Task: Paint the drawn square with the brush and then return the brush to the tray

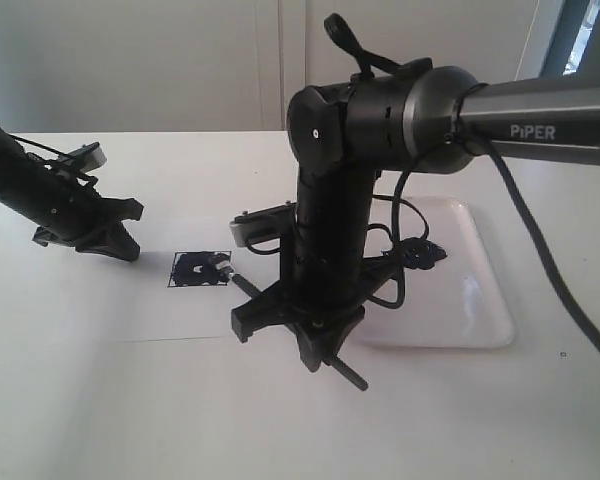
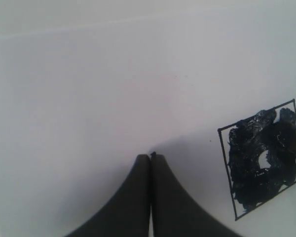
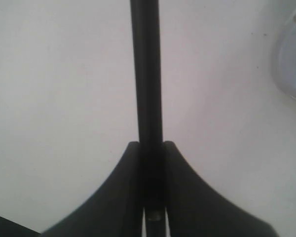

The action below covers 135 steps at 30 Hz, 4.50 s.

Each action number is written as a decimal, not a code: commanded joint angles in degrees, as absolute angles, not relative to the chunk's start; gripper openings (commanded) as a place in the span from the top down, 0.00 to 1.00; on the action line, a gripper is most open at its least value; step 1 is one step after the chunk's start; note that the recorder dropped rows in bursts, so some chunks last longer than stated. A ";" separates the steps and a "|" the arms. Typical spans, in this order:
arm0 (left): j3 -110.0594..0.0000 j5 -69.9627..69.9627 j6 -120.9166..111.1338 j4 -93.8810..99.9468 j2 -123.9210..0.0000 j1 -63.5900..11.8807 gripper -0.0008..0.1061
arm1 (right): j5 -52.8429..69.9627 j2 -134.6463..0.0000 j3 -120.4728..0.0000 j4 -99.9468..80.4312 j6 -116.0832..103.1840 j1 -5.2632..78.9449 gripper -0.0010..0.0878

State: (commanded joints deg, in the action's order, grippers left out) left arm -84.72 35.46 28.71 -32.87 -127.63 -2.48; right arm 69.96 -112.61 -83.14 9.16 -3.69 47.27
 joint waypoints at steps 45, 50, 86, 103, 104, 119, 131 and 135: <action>-84.72 35.60 28.71 -33.09 -127.63 -2.48 0.99 | 68.32 -113.95 -82.73 18.17 0.00 47.27 0.99; -84.72 35.48 28.71 -33.09 -127.63 -2.48 0.99 | 69.96 -113.22 -82.73 18.07 0.00 47.40 0.99; -84.72 35.48 28.71 -33.09 -127.63 -2.48 0.99 | 69.96 -110.65 -82.73 6.58 -5.57 47.40 0.99; -84.72 35.11 28.86 -33.09 -127.63 -2.48 0.99 | 69.96 -110.89 -82.73 7.29 -3.83 47.40 0.99; -84.72 35.01 28.86 -33.09 -127.63 -2.48 0.99 | 69.96 -110.89 -82.73 7.41 -3.57 47.40 0.99; -84.72 33.11 29.05 -32.76 -127.63 -2.48 0.99 | 69.96 -110.78 -82.63 10.03 -1.56 47.40 0.99; -84.72 33.11 29.05 -32.66 -127.63 -2.48 0.99 | 69.96 -110.78 -82.54 10.85 -1.56 47.62 0.99; -84.72 33.33 29.05 -32.66 -127.63 -2.48 0.99 | 69.96 -110.15 -80.97 10.85 -2.05 47.62 0.99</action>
